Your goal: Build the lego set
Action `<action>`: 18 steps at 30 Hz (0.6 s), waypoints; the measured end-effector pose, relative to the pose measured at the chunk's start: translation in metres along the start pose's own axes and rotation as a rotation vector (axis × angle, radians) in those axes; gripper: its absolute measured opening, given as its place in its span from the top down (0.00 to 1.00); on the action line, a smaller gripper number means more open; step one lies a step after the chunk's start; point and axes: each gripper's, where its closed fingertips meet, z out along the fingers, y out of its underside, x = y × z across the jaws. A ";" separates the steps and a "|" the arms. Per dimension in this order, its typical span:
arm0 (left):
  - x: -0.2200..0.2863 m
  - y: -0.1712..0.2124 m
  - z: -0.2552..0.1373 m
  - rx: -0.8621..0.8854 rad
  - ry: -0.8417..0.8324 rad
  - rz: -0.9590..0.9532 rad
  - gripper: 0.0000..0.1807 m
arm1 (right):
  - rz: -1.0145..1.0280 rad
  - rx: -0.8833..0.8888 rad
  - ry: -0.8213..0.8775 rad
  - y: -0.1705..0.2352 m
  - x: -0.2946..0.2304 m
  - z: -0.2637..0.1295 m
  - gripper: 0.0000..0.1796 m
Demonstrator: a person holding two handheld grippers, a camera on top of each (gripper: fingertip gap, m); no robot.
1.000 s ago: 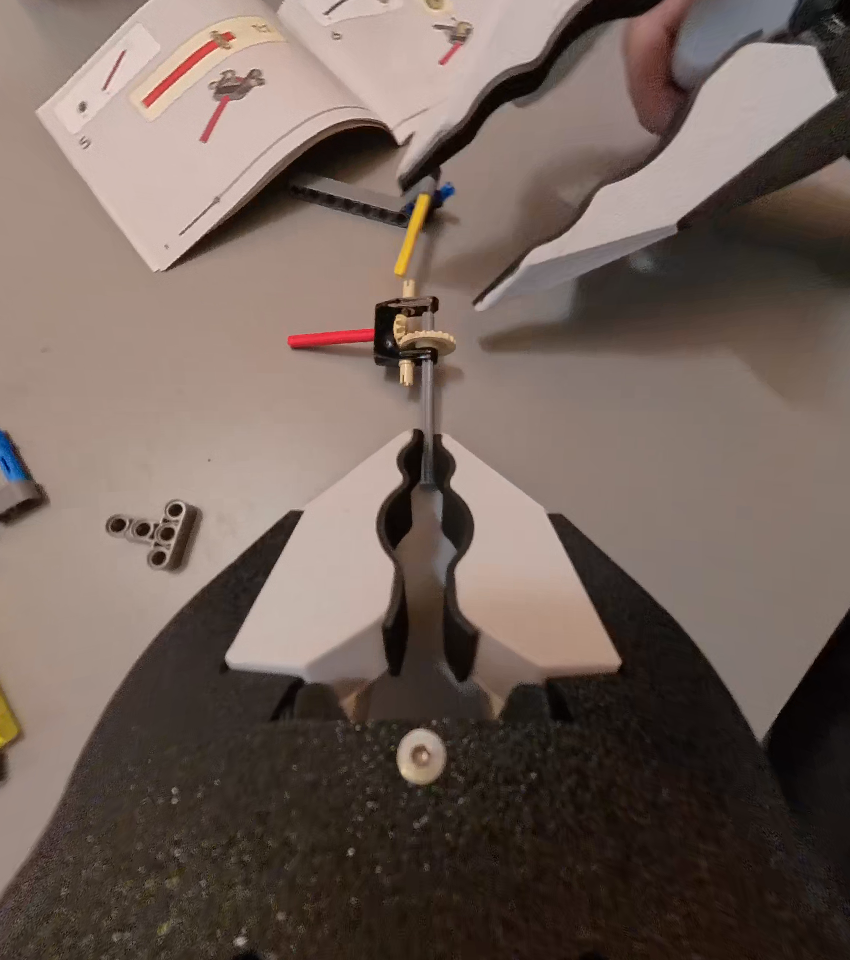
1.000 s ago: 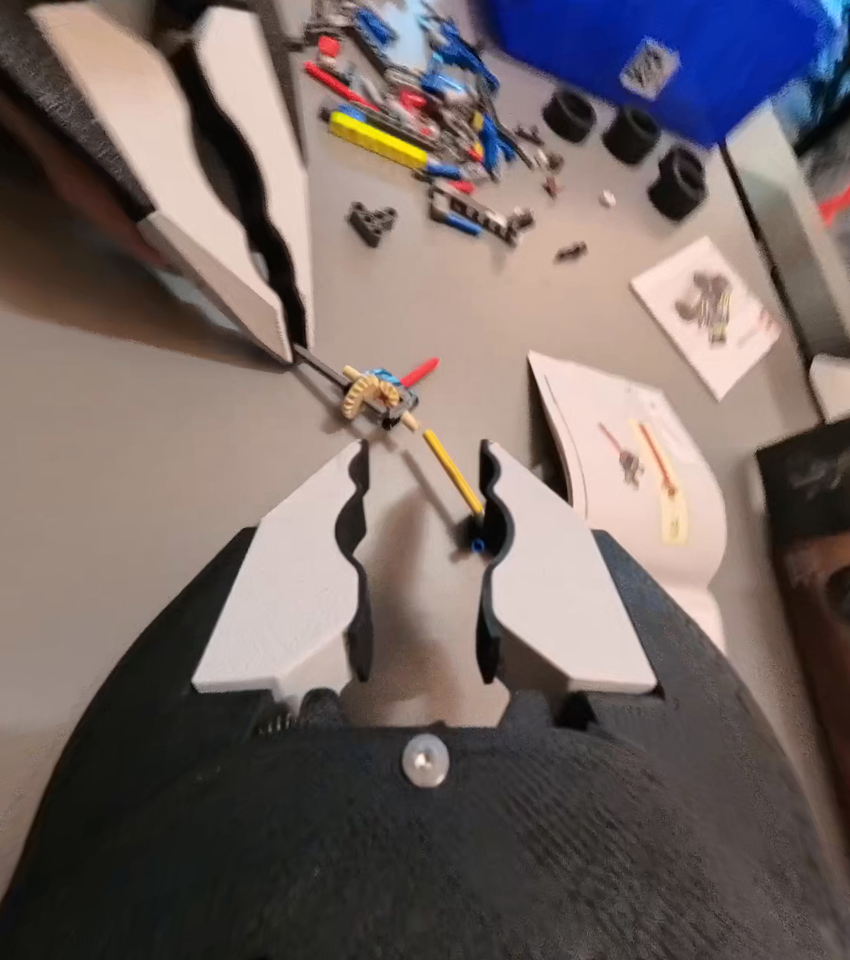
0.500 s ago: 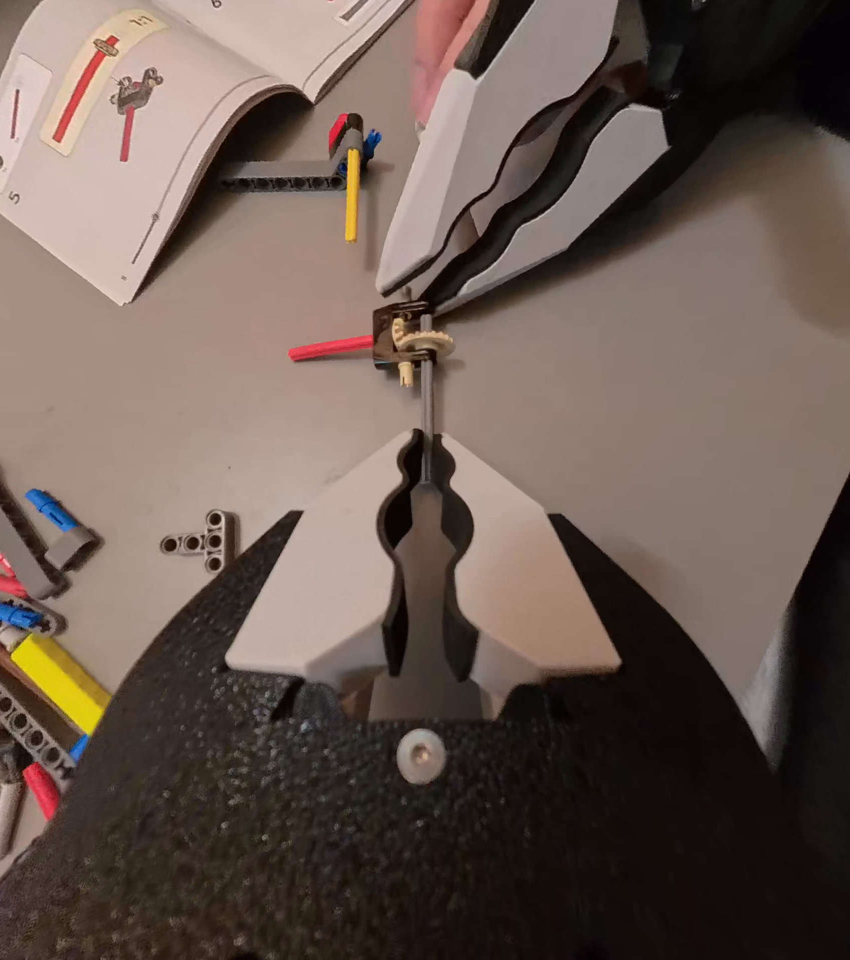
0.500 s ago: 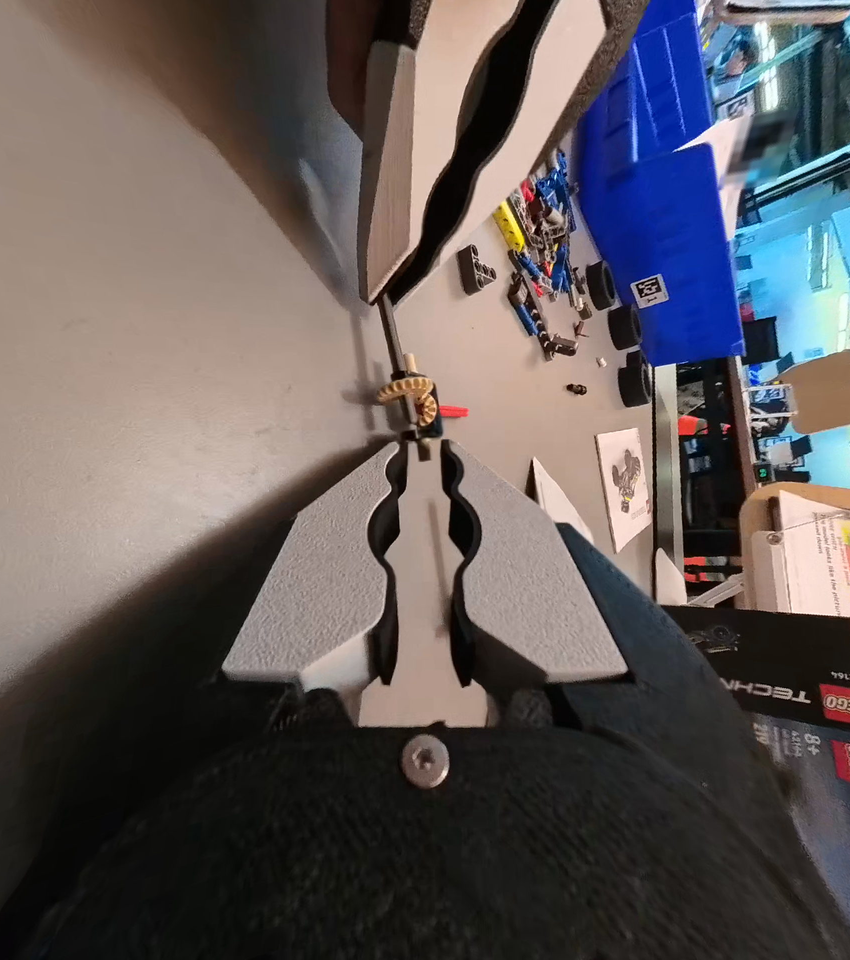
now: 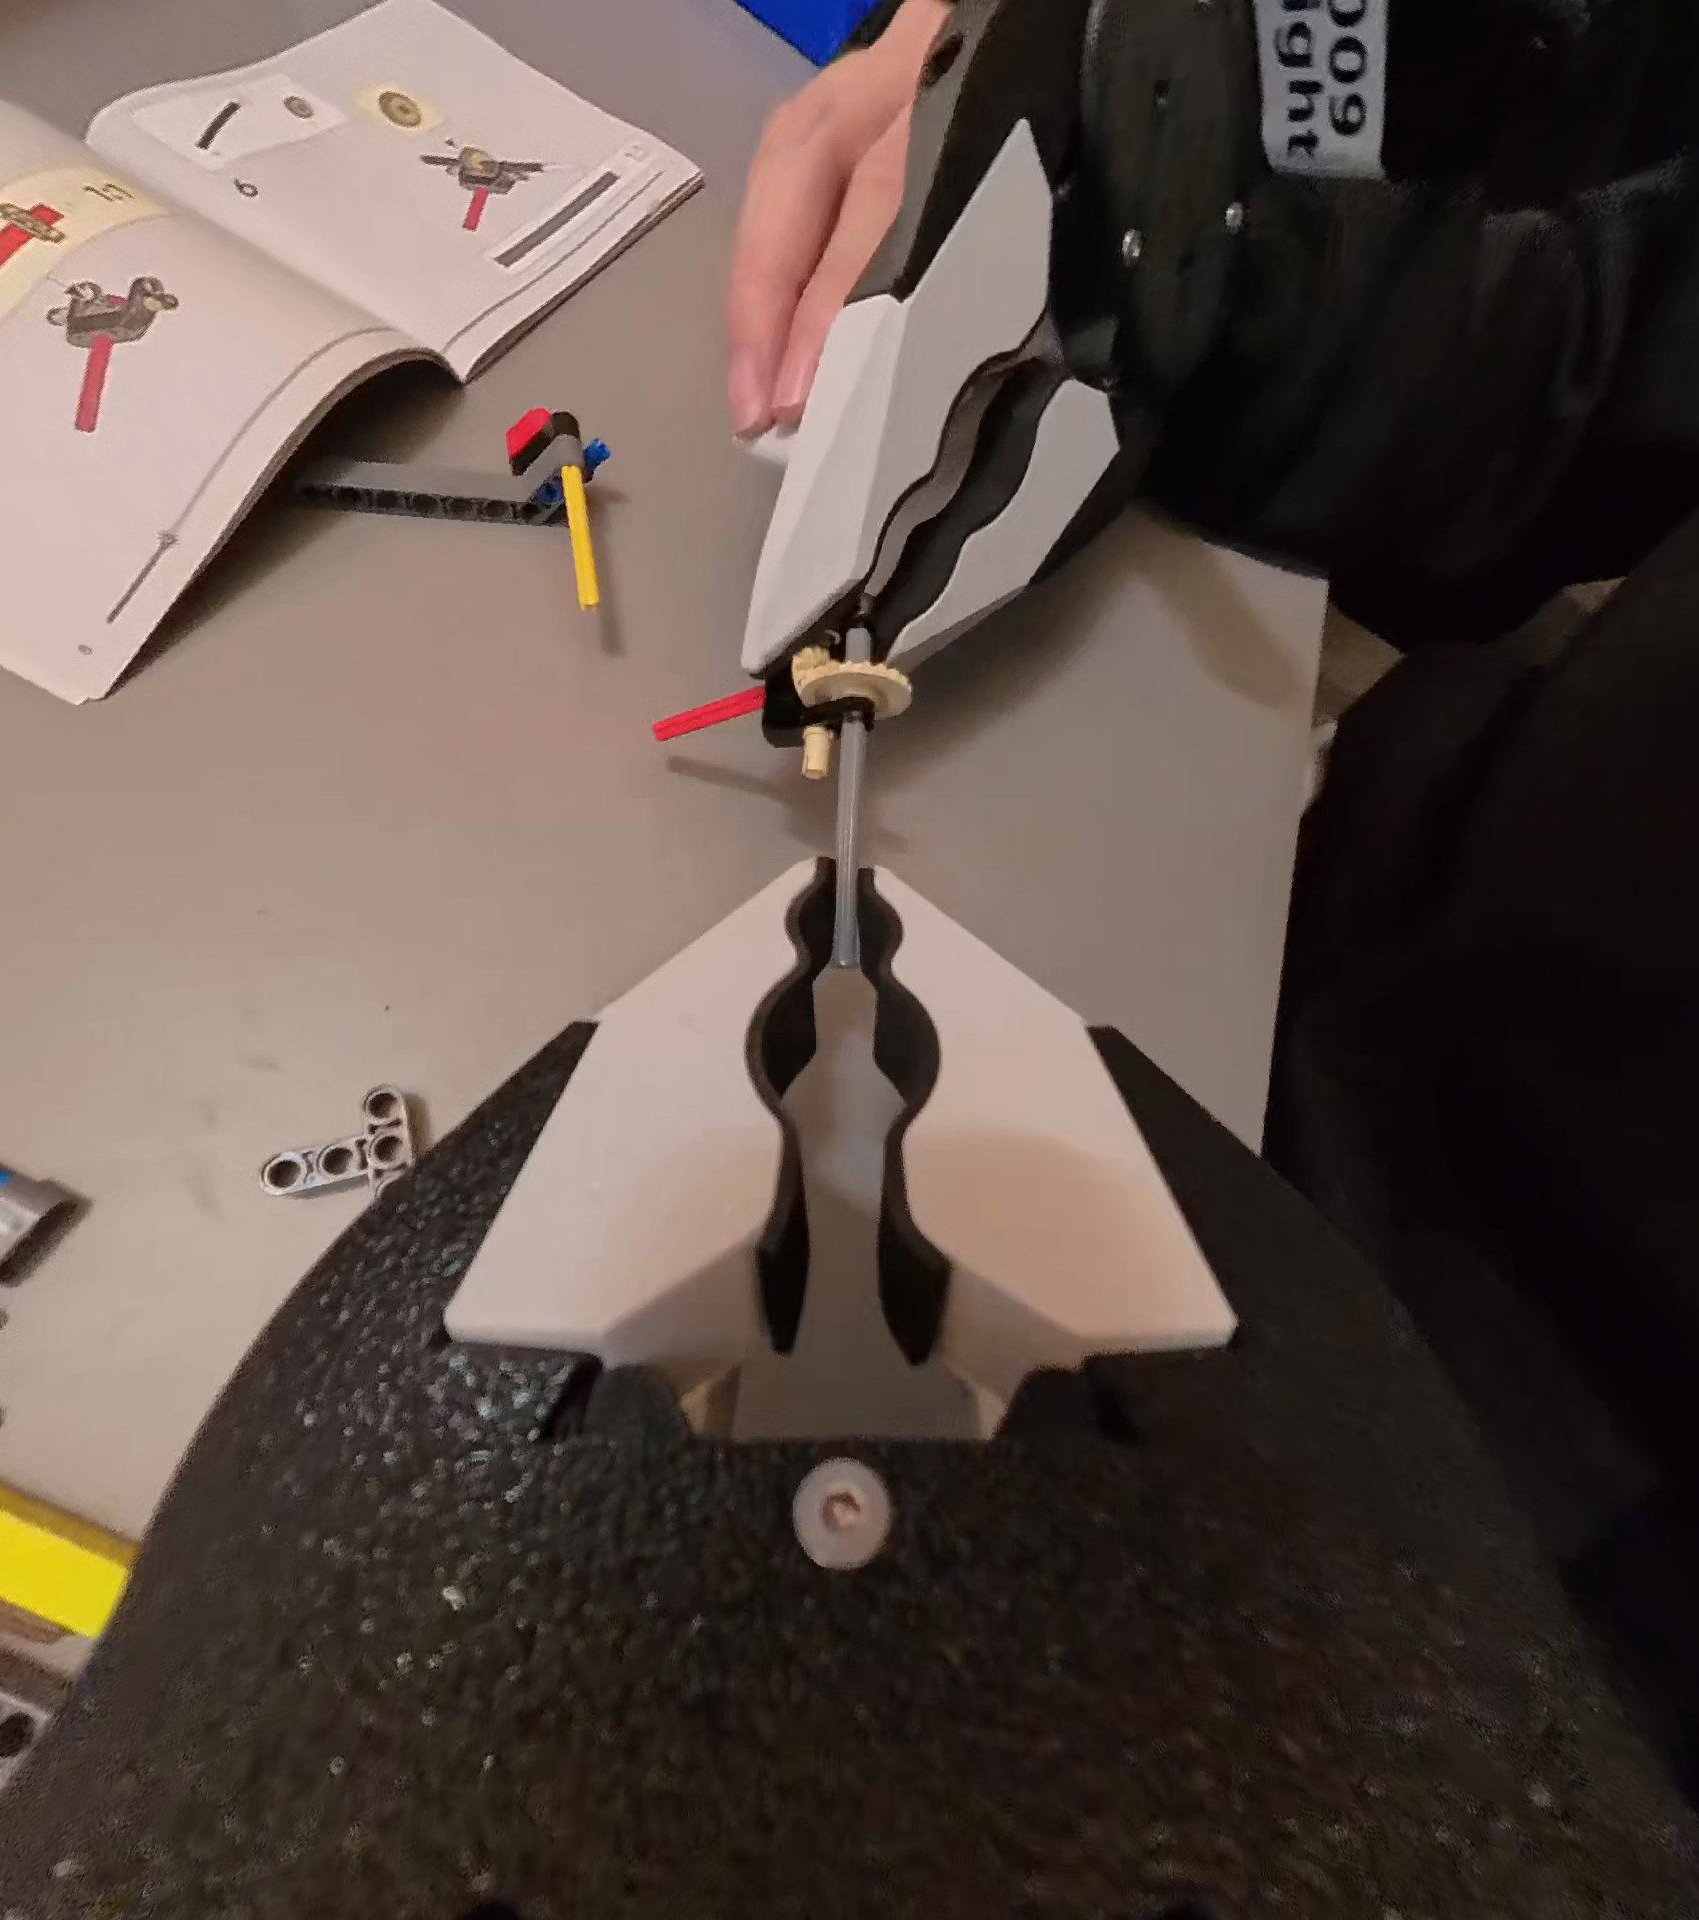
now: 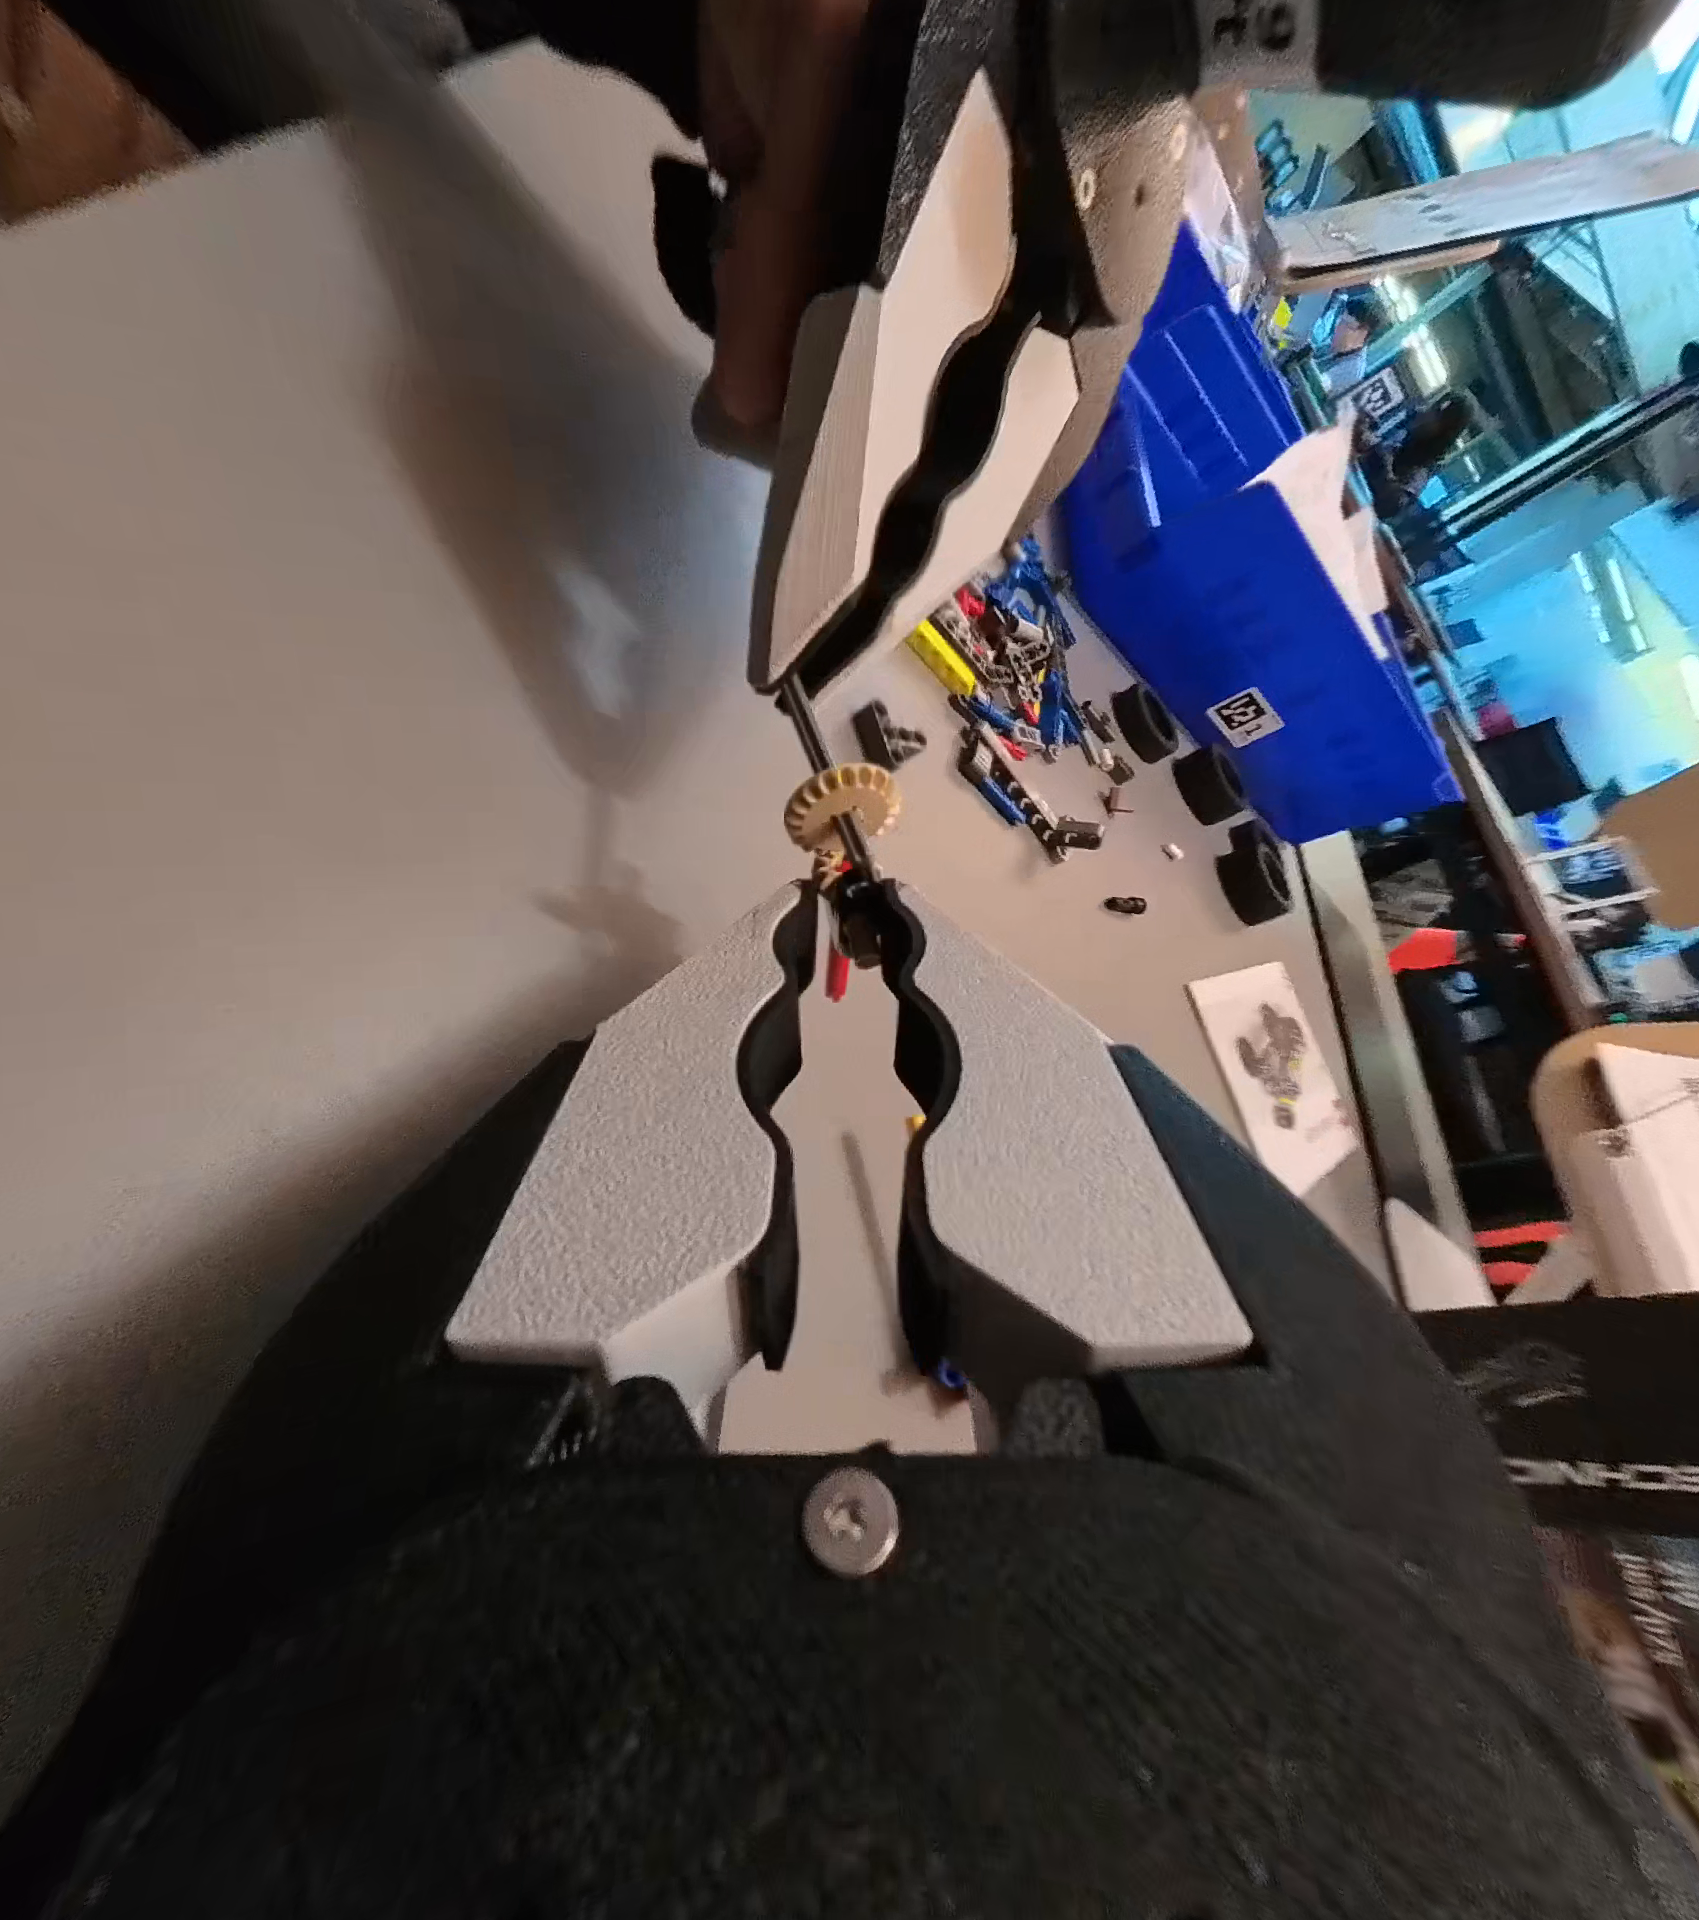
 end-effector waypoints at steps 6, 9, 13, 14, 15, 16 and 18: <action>0.005 -0.007 -0.009 -0.036 0.005 0.087 0.99 | 0.224 0.102 -0.096 -0.018 0.002 -0.009 0.97; 0.004 -0.008 -0.011 -0.133 -0.051 0.151 0.99 | 0.326 0.101 -0.149 -0.019 0.001 -0.010 0.96; 0.000 -0.009 -0.015 -0.286 -0.171 0.319 0.99 | 0.378 0.078 -0.173 -0.021 -0.001 -0.010 0.97; 0.001 -0.010 -0.016 -0.325 -0.194 0.370 0.99 | 0.396 0.082 -0.176 -0.022 -0.001 -0.011 0.97; 0.001 -0.011 -0.018 -0.360 -0.223 0.425 0.99 | 0.420 0.091 -0.184 -0.024 0.000 -0.011 0.97; -0.001 -0.014 -0.019 -0.388 -0.257 0.483 0.99 | 0.444 0.101 -0.183 -0.025 0.001 -0.012 0.97; -0.002 -0.017 -0.020 -0.433 -0.297 0.574 0.99 | 0.497 0.120 -0.194 -0.027 0.003 -0.013 0.97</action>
